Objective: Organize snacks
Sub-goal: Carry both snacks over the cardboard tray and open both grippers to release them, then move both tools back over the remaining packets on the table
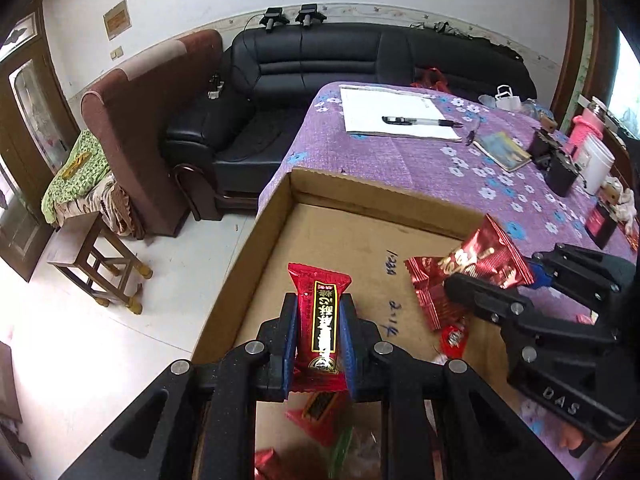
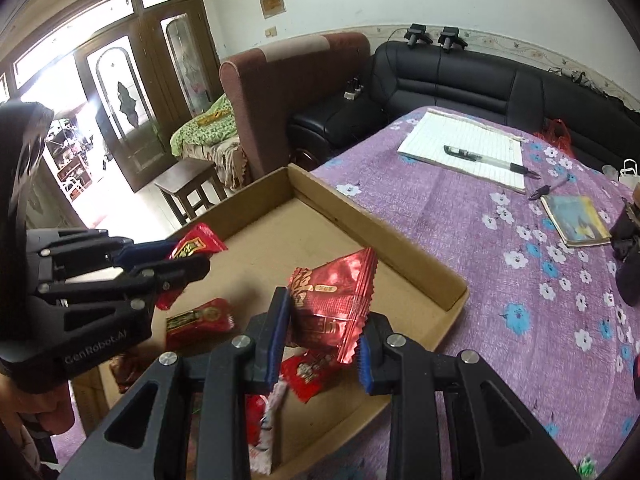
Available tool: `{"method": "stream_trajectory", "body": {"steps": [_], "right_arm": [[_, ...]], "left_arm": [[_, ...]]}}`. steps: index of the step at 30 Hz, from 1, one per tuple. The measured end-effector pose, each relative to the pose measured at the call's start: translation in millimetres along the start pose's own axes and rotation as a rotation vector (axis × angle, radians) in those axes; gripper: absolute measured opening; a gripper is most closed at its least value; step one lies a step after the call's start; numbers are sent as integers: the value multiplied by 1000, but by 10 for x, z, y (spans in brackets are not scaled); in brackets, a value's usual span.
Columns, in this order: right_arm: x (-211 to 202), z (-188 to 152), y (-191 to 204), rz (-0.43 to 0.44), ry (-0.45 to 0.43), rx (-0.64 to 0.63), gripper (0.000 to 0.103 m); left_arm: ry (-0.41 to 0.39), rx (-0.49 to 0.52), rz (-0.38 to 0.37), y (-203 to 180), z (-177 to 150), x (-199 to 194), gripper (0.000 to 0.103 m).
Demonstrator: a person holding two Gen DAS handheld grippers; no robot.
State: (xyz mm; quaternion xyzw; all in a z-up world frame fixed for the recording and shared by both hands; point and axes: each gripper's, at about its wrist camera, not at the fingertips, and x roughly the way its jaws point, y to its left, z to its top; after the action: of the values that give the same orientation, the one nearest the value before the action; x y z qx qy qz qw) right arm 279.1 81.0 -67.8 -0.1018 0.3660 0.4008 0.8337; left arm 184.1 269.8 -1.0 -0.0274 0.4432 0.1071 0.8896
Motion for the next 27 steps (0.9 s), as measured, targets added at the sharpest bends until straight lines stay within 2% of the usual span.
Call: {"method": "stream_trajectory", "body": {"steps": [8,12,13,14,15,16,17,27], "right_arm": [[79,43,-11,-21,-4,-17,29],[69,42,27,-33,1,-45,30],[56,39,40,-46,0,-56,31],[50,43,41,-53,-1,-62,40],[28,41,48,-58,-6,-66,56],[-7,37,53,-64,-16,-69,63],[-66,34,57,-74,-37,-73,68],[-520,-56,44,-113,-111,-95,68]], "left_arm": [[28,-5,37,12,22,166,21],[25,-24,83,29,35,170,24],[22,-29,89,40,38,161,35],[19,-34,99,46,39,148,45],[12,-36,109,52,40,127,67],[-4,-36,128,48,38,91,82],[-16,-34,143,48,35,64,84],[-53,-37,171,45,-63,-204,85]]}}
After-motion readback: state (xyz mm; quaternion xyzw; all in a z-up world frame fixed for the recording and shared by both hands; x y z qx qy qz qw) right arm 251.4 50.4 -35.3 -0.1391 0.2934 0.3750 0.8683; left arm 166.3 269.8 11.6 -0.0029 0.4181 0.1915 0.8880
